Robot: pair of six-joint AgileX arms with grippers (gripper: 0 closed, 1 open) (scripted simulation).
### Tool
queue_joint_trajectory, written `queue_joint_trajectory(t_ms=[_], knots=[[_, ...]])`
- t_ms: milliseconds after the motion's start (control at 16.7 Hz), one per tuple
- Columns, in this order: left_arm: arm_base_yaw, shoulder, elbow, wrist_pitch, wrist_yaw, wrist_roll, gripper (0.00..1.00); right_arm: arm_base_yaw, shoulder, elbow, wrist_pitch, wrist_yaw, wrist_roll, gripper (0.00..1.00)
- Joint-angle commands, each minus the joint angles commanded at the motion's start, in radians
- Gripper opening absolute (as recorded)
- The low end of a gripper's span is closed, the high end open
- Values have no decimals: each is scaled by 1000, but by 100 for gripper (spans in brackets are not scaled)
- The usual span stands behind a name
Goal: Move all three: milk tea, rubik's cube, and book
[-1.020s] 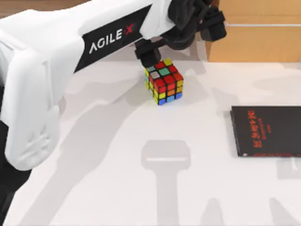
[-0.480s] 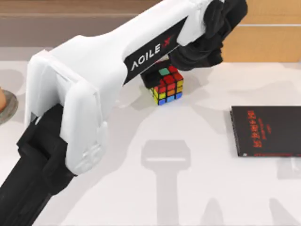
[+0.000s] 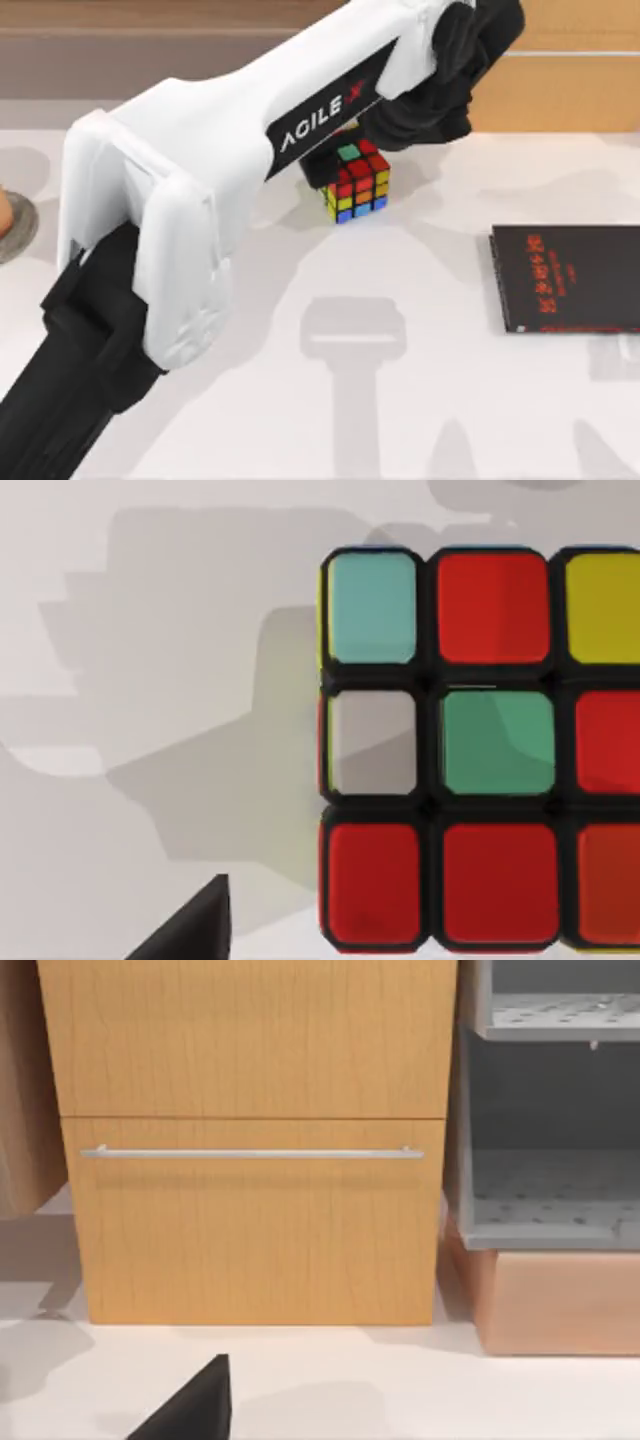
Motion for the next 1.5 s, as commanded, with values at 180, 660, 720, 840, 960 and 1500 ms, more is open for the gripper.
queue_joint_trajectory(t_ms=[180, 660, 720, 840, 960, 1500], knots=[[40, 66, 29, 57, 10, 45, 100, 0, 0, 0, 0, 0, 0, 100], [69, 112, 47, 98, 17, 77, 85, 0, 0, 0, 0, 0, 0, 100], [69, 112, 47, 98, 17, 77, 77, 0, 0, 0, 0, 0, 0, 100], [69, 112, 47, 98, 17, 77, 62, 0, 0, 0, 0, 0, 0, 100], [69, 112, 47, 98, 17, 77, 47, 0, 0, 0, 0, 0, 0, 100], [69, 112, 47, 98, 17, 77, 0, 0, 0, 0, 0, 0, 0, 100]])
